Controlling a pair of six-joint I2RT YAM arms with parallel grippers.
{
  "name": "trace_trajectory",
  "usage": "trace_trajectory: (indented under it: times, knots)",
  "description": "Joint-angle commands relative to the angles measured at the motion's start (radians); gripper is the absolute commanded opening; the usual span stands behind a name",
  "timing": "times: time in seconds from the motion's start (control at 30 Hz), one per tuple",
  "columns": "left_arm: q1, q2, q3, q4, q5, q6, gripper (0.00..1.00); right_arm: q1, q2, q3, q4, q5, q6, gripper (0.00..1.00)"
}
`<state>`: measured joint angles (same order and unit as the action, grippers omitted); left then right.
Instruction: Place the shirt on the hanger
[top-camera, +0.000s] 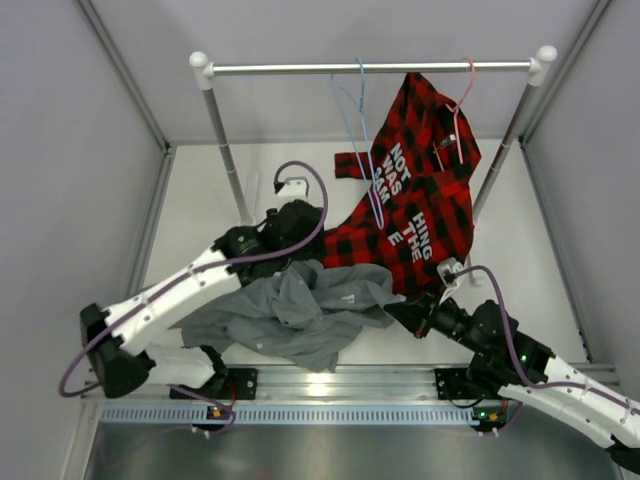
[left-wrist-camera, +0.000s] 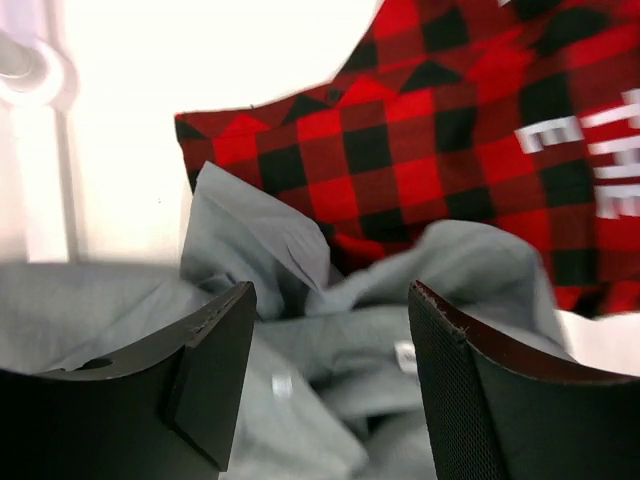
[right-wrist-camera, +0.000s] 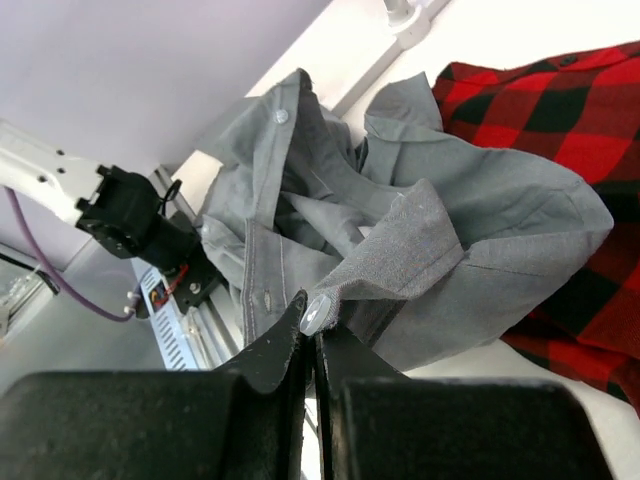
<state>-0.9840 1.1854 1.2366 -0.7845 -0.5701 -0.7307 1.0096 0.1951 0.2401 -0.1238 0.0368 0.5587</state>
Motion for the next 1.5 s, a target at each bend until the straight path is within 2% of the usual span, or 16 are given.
trace_trajectory:
  times: [0.0, 0.1, 0.2, 0.27, 0.4, 0.57, 0.63, 0.67, 0.73, 0.97, 1.17, 1.27, 1.33, 1.37, 1.4, 1.47]
  knots:
    - [0.198, 0.15, 0.035, 0.013, 0.3, 0.157, 0.67, -0.008, -0.04, 0.024, -0.003, 0.008, -0.017, 0.0]
    - [0.249, 0.23, -0.009, 0.016, 0.352, 0.155, 0.69, -0.009, -0.054, 0.028, -0.023, 0.008, -0.019, 0.0]
    - [0.249, 0.284, -0.052, 0.045, 0.441, 0.183, 0.69, -0.009, -0.052, 0.024, -0.036, 0.014, -0.025, 0.0]
    - [0.249, 0.286, -0.086, 0.089, 0.501, 0.194, 0.67, -0.009, -0.034, 0.025, -0.031, 0.023, -0.028, 0.0]
    - [0.294, 0.27, -0.186, 0.228, 0.72, 0.189, 0.63, -0.009, 0.013, 0.016, 0.013, 0.018, -0.031, 0.01]
    - [0.314, 0.284, -0.232, 0.298, 0.811, 0.174, 0.6, -0.009, 0.064, 0.008, 0.052, 0.008, -0.037, 0.01]
    - [0.314, 0.28, -0.256, 0.312, 0.832, 0.174, 0.52, -0.009, 0.07, 0.01, 0.058, 0.011, -0.04, 0.02]
    - [0.314, 0.278, -0.262, 0.321, 0.837, 0.174, 0.24, -0.008, 0.07, 0.011, 0.059, 0.011, -0.04, 0.02]
    - [0.315, 0.263, -0.27, 0.321, 0.834, 0.177, 0.01, -0.009, 0.073, 0.014, 0.061, 0.015, -0.043, 0.02]
    - [0.315, 0.048, -0.262, 0.341, 0.803, 0.206, 0.0, -0.009, 0.093, 0.056, 0.017, 0.025, -0.055, 0.02]
    - [0.315, -0.104, -0.253, 0.353, 0.845, 0.218, 0.0, -0.009, 0.047, 0.1, -0.068, 0.057, -0.068, 0.03]
    - [0.315, -0.144, -0.233, 0.323, 0.84, 0.228, 0.0, -0.009, 0.036, 0.126, -0.117, 0.064, -0.078, 0.1]
    - [0.315, -0.167, -0.197, 0.297, 0.828, 0.232, 0.0, -0.009, 0.049, 0.162, -0.16, 0.061, -0.101, 0.19]
    - [0.315, -0.174, -0.183, 0.269, 0.828, 0.238, 0.0, -0.009, 0.056, 0.177, -0.175, 0.049, -0.115, 0.28]
    - [0.315, -0.181, -0.166, 0.248, 0.825, 0.241, 0.0, -0.009, 0.064, 0.197, -0.195, 0.037, -0.147, 0.55]
    - [0.314, -0.204, -0.119, 0.176, 0.805, 0.26, 0.0, -0.009, 0.082, 0.264, -0.253, 0.015, -0.181, 0.75]
